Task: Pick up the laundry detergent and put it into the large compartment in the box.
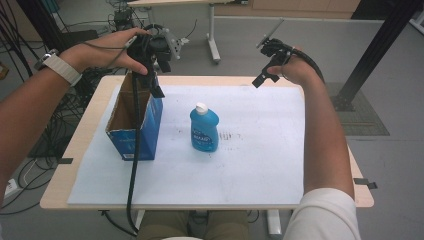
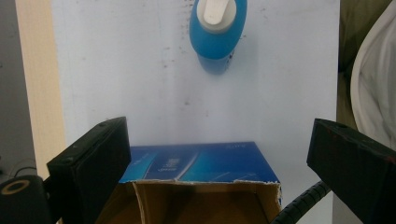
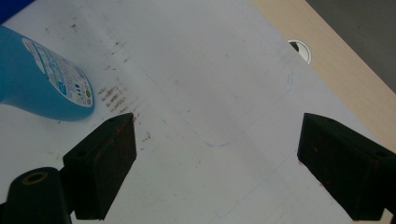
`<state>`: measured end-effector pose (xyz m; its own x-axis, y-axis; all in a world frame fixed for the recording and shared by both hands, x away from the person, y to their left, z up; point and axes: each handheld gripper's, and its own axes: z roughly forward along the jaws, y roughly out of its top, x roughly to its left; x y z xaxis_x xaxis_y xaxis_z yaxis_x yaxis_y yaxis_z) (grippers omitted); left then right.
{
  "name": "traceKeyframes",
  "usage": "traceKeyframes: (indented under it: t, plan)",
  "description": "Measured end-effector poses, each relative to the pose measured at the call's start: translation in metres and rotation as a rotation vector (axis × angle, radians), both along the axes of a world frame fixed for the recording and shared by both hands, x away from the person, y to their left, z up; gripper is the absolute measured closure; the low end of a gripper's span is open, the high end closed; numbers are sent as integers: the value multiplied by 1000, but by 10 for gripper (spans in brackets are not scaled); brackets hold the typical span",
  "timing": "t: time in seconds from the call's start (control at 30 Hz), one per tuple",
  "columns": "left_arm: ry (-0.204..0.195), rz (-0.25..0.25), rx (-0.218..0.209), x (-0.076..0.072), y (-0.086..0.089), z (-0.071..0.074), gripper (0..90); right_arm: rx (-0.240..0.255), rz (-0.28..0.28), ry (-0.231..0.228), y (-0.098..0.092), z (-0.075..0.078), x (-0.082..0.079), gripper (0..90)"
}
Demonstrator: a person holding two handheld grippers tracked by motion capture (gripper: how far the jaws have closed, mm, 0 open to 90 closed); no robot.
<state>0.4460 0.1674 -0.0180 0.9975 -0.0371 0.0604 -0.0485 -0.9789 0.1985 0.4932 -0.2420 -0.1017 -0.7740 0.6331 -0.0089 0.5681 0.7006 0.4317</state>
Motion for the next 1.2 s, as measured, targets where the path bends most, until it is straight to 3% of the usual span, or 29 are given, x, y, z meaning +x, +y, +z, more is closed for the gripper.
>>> traceKeyframes:
  t: [1.2]
  plan:
    - [-11, -43, 3, -6, -10, 6, 65, -5, 9, 5, 3, 0, 3, 117]
